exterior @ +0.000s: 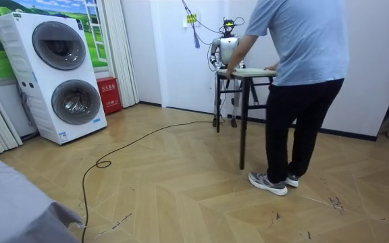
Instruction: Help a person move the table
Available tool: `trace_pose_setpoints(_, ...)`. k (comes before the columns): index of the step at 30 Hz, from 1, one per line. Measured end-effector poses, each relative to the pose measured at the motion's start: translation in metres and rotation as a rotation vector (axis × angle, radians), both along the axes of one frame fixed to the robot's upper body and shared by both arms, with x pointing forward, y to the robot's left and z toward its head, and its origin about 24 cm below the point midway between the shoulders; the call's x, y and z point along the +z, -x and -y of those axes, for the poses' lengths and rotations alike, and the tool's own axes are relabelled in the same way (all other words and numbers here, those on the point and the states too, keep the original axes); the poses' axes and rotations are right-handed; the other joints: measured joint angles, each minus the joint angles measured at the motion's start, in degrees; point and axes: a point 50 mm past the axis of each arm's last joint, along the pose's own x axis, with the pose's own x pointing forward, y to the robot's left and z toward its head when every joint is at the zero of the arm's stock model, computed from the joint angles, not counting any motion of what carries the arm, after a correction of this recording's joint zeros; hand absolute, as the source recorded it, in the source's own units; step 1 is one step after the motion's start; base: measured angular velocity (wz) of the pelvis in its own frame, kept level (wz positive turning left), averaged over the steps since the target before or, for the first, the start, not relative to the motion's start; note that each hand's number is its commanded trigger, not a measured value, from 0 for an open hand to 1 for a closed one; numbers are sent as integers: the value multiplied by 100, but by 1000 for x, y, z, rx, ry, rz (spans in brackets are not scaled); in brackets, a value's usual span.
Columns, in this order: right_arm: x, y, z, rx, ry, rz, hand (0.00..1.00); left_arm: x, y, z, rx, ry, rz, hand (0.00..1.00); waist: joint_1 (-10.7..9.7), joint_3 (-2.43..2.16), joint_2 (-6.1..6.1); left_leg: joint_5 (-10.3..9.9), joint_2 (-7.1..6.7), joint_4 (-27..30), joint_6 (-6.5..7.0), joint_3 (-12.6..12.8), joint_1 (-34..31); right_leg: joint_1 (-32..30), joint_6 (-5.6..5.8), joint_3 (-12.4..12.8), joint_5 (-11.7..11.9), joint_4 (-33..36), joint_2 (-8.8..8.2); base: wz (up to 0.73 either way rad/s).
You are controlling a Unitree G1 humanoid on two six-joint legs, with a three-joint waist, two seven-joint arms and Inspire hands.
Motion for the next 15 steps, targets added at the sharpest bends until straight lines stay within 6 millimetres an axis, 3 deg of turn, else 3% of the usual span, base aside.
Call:
trace_pose_setpoints(4, -1, 1, -1, 3, -4, -5, 100, -1, 2, -3, 5, -6, -6, 100, 114, 1, -26, 76, 73, -113, -41, 9, 27, 204, -42, -202, 75, -306, 70, 33)
trace_pose_setpoints(6, -1, 1, -2, 9, -6, -5, 100, 0, 2, -3, 6, -6, -4, 100, 328, -12, -54, 81, 105, -115, -49, 9, -16, 222, -60, -264, 113, -410, 108, 10)
trace_pose_setpoints(8, 0, 1, -3, 9, -6, 3, 100, 0, 2, -3, 5, -10, 0, 100, 397, -23, -63, 81, 105, -82, -50, 2, -99, 227, -63, -360, 115, -464, 110, 26)
trace_pose_setpoints(11, 0, 1, -7, 21, -8, 9, 100, 1, 6, -6, 22, -9, -1, 100, 518, -39, -91, 82, 81, -61, -51, -52, -130, 273, -64, -396, 116, -538, 110, 24)
trace_pose_setpoints(15, 1, -1, -8, 22, -5, 14, 100, 2, 7, -7, 27, -11, 3, 100, 610, -48, -98, 87, -14, 1, -56, -323, -189, 443, -62, -490, 115, -690, 127, 50)
